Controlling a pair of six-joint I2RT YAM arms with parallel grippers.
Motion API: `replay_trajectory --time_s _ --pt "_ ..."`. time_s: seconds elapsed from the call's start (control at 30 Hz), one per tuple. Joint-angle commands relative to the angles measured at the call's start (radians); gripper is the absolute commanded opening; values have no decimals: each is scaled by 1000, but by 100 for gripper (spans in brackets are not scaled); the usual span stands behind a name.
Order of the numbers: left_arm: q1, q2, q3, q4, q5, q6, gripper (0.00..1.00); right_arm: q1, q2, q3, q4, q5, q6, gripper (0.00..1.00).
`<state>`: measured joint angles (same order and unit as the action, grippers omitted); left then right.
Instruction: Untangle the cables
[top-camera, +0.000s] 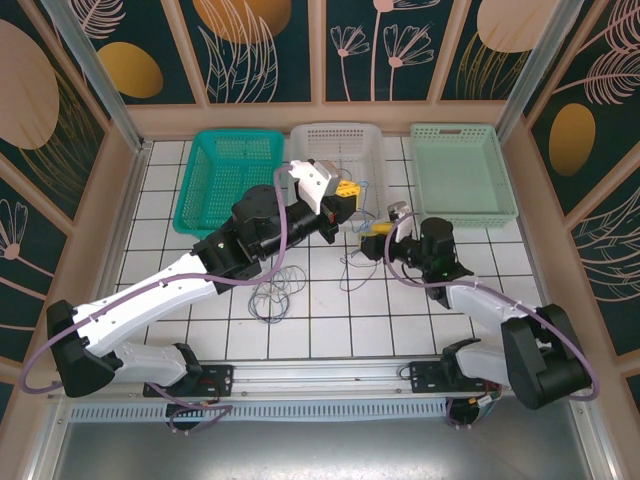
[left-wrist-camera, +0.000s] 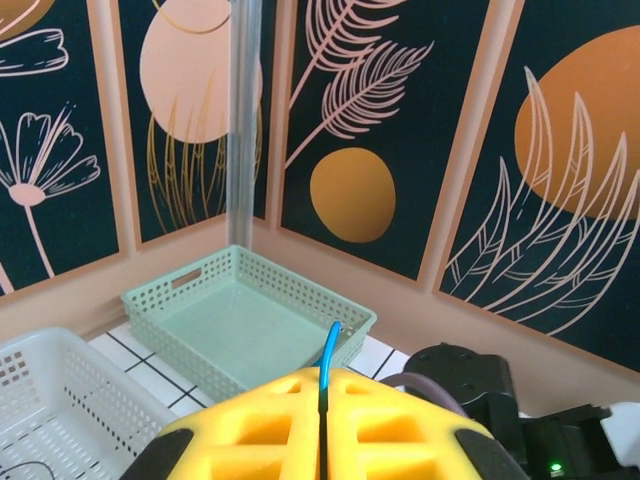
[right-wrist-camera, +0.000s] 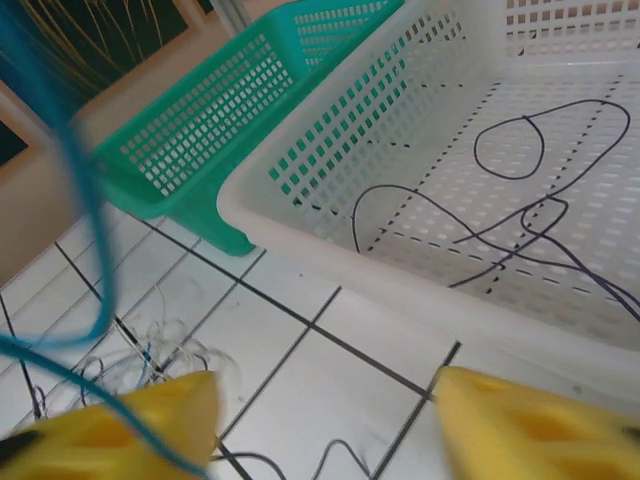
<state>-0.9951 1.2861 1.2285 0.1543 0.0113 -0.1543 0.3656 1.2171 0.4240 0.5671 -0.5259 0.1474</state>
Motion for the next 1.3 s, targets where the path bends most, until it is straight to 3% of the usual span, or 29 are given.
replay_trajectory --time_s 0.0,0.13,0.2,0.33,0.5,0.73,1.03,1.27 --pt "-5 4 -12 51 17 -20 8 11 3 30 111 -14 -12 36" --pt "-4 -7 -30 37 -10 -32 9 27 -27 15 57 94 -37 7" --pt "-4 -14 -45 33 -25 -46 9 46 -50 12 -3 201 -57 0" --pt "-3 -23 -83 20 -54 -99 9 99 -130 -38 -20 424 -85 0" --pt "15 -7 -122 -31 -70 -190 10 125 -269 -118 33 513 -75 0" --pt "70 16 -168 -33 25 -325 12 147 -427 -178 41 624 -118 0" --pt "107 119 -199 8 165 -415 12 148 -518 -201 48 649 -136 0" --pt "104 170 -151 24 248 -365 24 149 -493 -171 19 647 -145 0"
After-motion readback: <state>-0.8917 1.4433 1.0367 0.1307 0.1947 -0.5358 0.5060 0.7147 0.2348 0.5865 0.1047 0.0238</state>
